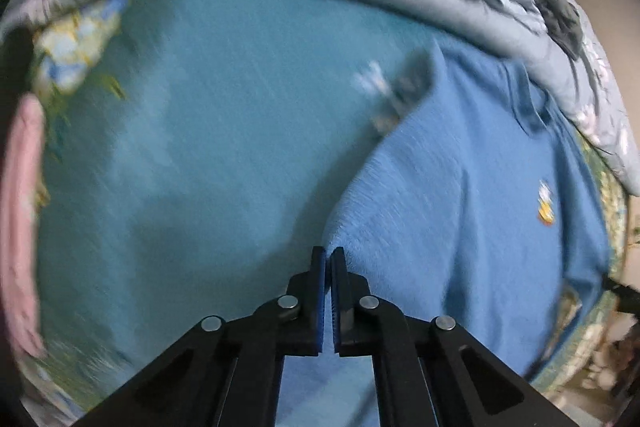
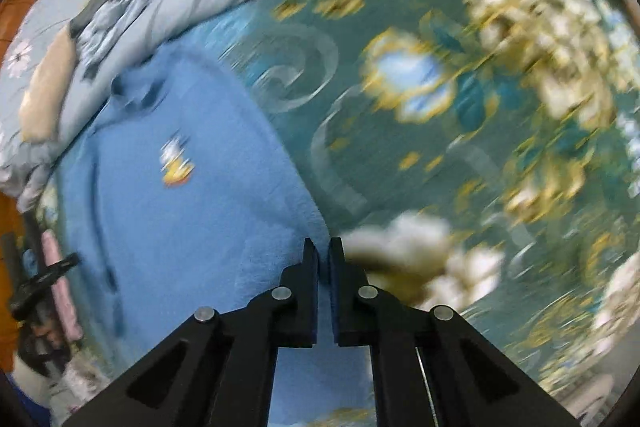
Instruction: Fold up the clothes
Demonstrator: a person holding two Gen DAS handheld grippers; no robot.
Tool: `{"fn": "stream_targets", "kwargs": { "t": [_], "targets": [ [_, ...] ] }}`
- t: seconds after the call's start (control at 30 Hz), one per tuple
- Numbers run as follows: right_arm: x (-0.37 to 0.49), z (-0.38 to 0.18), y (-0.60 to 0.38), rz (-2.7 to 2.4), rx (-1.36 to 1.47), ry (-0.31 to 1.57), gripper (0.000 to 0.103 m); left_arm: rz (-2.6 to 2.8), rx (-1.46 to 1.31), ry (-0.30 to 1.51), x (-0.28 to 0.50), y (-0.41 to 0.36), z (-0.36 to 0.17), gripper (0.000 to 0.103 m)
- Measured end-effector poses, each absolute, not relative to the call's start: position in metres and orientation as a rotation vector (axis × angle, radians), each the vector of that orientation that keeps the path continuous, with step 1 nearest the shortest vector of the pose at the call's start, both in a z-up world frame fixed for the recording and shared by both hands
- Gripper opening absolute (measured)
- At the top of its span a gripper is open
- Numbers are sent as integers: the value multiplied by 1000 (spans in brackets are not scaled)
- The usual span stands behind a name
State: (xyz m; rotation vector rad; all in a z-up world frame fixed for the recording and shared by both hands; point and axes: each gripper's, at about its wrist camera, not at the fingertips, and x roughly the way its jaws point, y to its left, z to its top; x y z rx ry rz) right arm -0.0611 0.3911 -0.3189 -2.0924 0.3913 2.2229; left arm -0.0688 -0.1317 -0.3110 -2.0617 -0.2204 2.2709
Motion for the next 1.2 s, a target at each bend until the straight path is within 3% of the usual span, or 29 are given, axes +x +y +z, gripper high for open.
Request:
{"fn": "stream_targets", "kwargs": {
  "t": [0.2, 0.37, 0.67, 0.7, 0.73, 0.77, 0.8, 0.93, 1.0, 1.07, 1.2],
  "targets": [
    [-121, -314, 442, 2208, -1971, 160, 4, 2461, -2056, -7, -129, -179, -293, 3],
    [-160, -323, 443, 2200, -1990, -1, 4, 2472, -2085, 121, -163, -173, -320, 3],
    [-168, -340, 429, 2157, -2074, -108, 6, 2370, -2134, 37, -161, -177, -365, 7],
    [-167, -336, 429, 2168, -2064, -109, 9, 2366, -2128, 28, -157, -177, -363, 15],
    [-165, -331, 429, 2182, -2050, -105, 19, 2368, -2120, 18, -152, -177, -358, 33],
    [-163, -325, 428, 2196, -2036, -101, 35, 2369, -2111, 9, -148, -177, -354, 43],
    [-161, -320, 428, 2209, -2021, -98, 40, 2377, -2095, -6, -141, -178, -348, 58],
    [-126, -283, 428, 2295, -1904, 8, 43, 2422, -2012, -141, -99, -177, -321, 64],
    [-87, -273, 422, 2344, -1900, 171, 43, 2368, -1991, -293, -69, -166, -310, 64],
    [-44, -286, 408, 2319, -1998, 285, 43, 2253, -2001, -390, -32, -150, -316, 64],
    [40, -328, 376, 2189, -2260, 450, 43, 2042, -2063, -366, 32, -109, -347, 64]
  ]
}}
